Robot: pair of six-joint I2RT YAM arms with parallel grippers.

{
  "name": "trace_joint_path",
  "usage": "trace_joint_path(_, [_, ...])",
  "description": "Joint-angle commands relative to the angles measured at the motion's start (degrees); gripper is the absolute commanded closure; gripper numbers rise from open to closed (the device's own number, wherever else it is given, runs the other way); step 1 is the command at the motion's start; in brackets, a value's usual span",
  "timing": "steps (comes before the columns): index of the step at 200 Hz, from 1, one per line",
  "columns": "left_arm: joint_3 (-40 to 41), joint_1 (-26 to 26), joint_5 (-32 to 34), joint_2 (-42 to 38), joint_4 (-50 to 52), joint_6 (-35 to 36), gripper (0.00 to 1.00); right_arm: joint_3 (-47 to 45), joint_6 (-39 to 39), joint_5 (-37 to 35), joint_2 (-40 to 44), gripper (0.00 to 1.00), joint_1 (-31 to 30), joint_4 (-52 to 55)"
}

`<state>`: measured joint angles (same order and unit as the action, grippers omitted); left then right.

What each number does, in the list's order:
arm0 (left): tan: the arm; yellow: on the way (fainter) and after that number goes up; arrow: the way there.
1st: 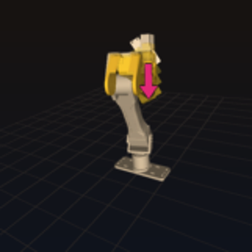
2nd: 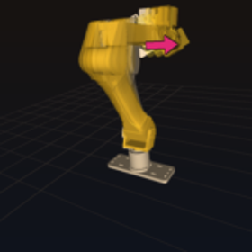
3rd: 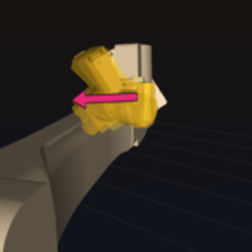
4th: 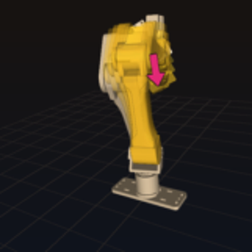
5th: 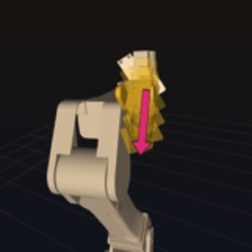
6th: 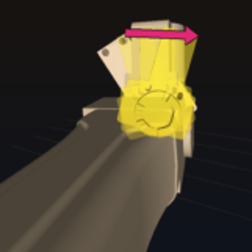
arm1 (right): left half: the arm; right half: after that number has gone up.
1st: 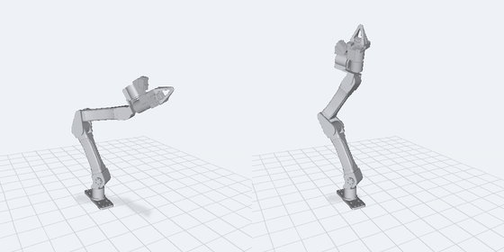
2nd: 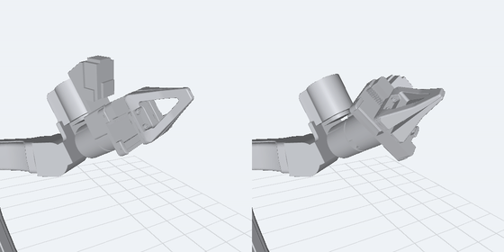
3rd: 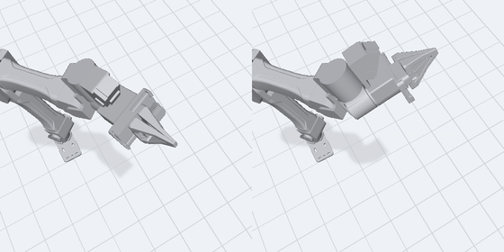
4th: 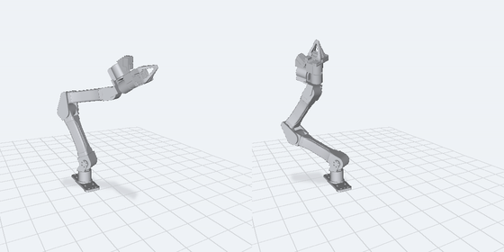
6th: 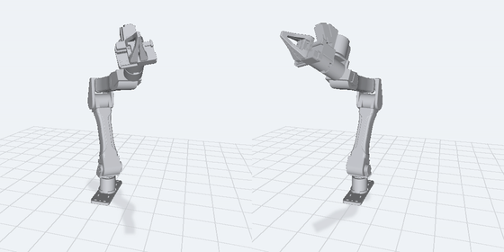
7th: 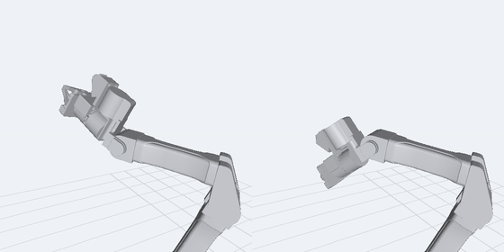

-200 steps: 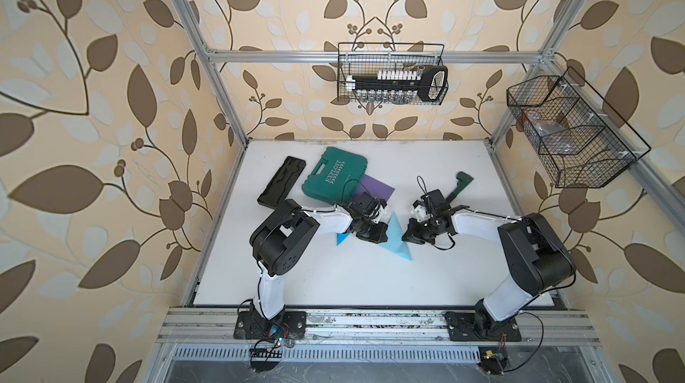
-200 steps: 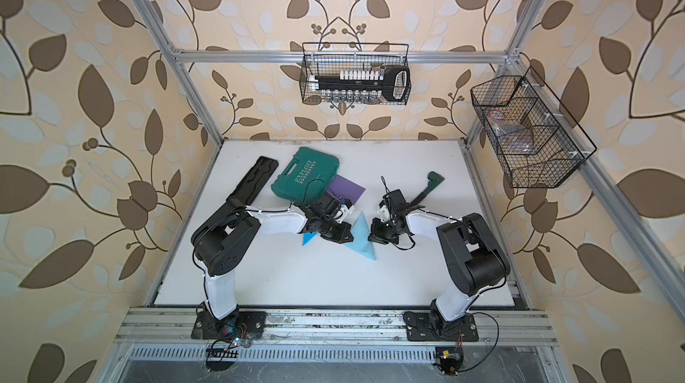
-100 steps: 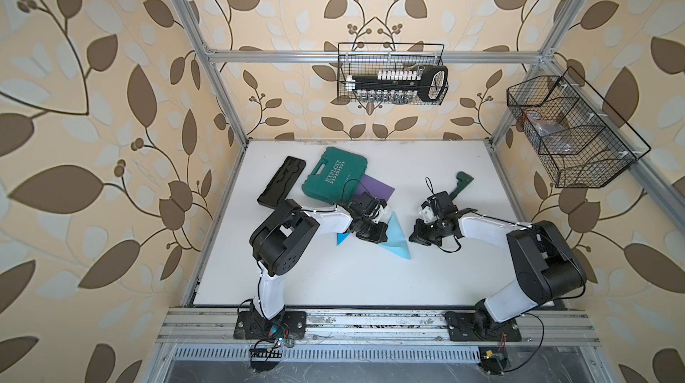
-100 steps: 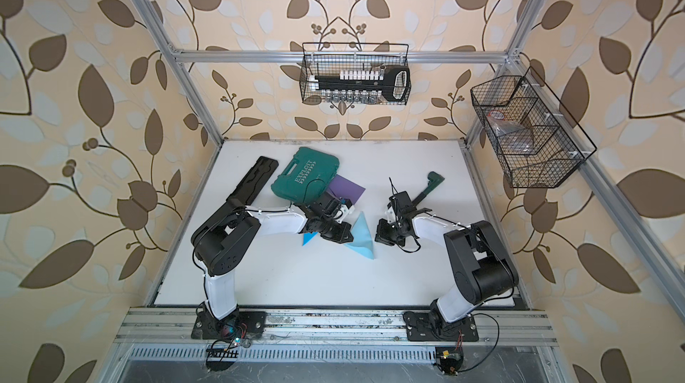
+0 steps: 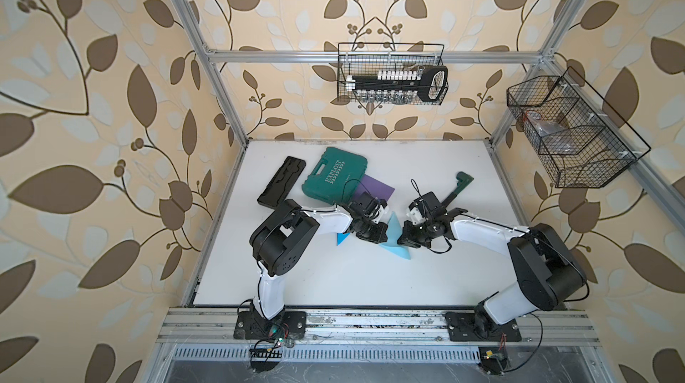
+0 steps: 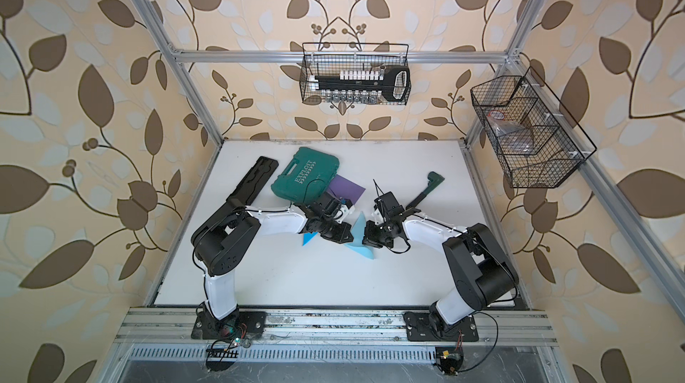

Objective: Fold the square paper diagonally
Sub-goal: Fold the paper at the center of the board.

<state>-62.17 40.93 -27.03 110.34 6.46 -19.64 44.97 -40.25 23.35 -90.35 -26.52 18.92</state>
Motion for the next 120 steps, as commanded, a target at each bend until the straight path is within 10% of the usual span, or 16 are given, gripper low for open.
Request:
trace_joint_path(1, [1.0,-0.1,5.5,2.3,7.7,1.4,1.0,1.2,-3.7,0.2,-1.6,1.0,-0.8,-0.6])
trace_joint_path(120, [0.7,-0.3,7.0,2.3,9.0,1.7,1.0,-2.1,1.0,-5.8,-2.2,1.0,4.3,7.2])
